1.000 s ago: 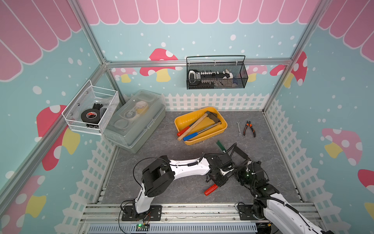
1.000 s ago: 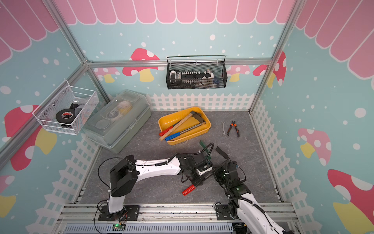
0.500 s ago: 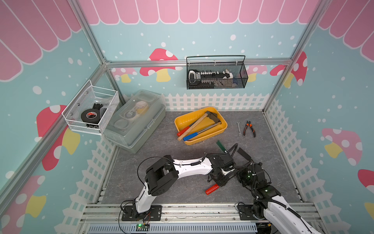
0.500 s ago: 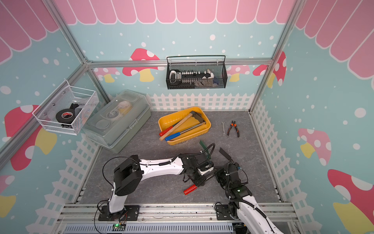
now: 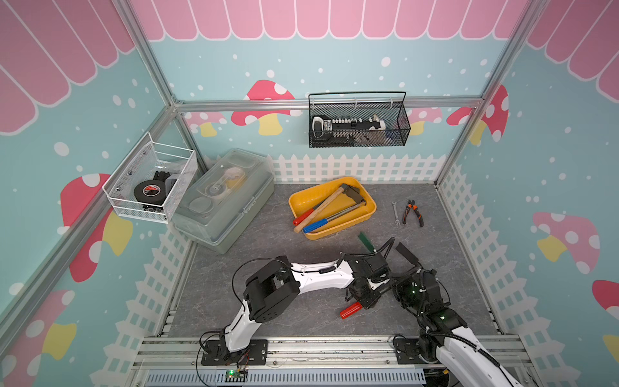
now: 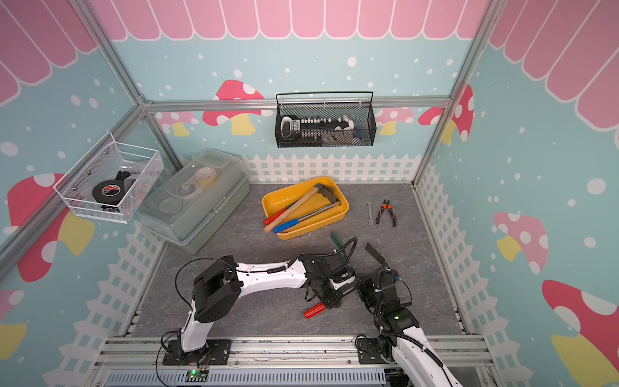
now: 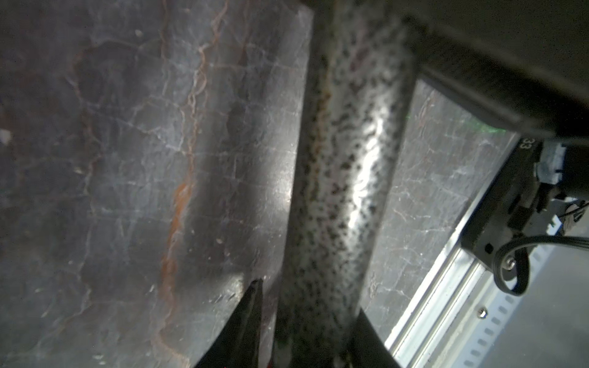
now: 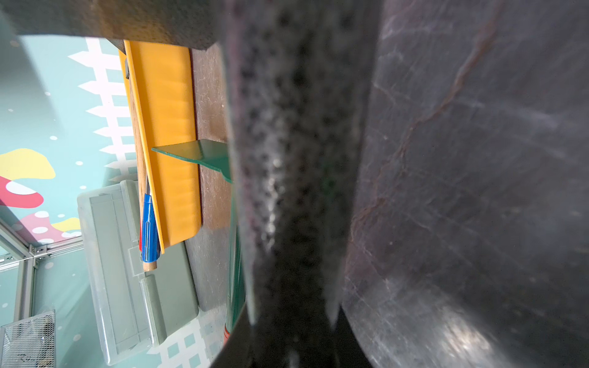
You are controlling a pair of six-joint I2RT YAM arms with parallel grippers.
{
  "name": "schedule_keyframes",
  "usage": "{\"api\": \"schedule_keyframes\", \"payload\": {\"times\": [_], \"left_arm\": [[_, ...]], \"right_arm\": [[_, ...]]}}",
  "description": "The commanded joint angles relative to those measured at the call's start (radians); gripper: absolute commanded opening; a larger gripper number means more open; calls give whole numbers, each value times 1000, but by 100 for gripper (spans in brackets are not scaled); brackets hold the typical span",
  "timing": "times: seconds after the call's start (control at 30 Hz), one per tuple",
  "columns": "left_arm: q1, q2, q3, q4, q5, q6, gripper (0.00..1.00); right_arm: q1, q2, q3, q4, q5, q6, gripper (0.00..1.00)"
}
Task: Put the small hoe into the storage box
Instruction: Pick up the hoe from the center of the board.
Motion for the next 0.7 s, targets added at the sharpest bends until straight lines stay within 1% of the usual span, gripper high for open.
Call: {"api": "schedule_keyframes", "payload": {"times": [0.0, 0.07, 0.17, 0.2, 0.3, 0.33, 0.5, 0.67], "left_arm": [[3, 8, 10, 15, 7, -18, 33], [4, 9, 13, 15, 6, -20, 29], [6, 8, 15, 16, 6, -18, 20], [7, 7, 15, 16, 5, -18, 17], [11, -2, 13, 15, -2, -23, 2], [12, -4, 12, 16, -7, -24, 0], [14, -22, 10, 15, -34, -28, 0], [21, -44, 12, 11, -50, -23, 0]], "right_arm": [[-1, -6, 0, 55, 16, 43, 1], [-2, -1, 2, 62, 15, 39, 1], [-1, 5, 0, 67, 14, 37, 2], [-1, 8, 0, 70, 14, 33, 4], [-2, 7, 8, 72, 14, 18, 8], [-1, 7, 13, 69, 14, 9, 10], [-1, 4, 27, 56, 20, -9, 17], [-2, 2, 19, 57, 23, -9, 29]]}}
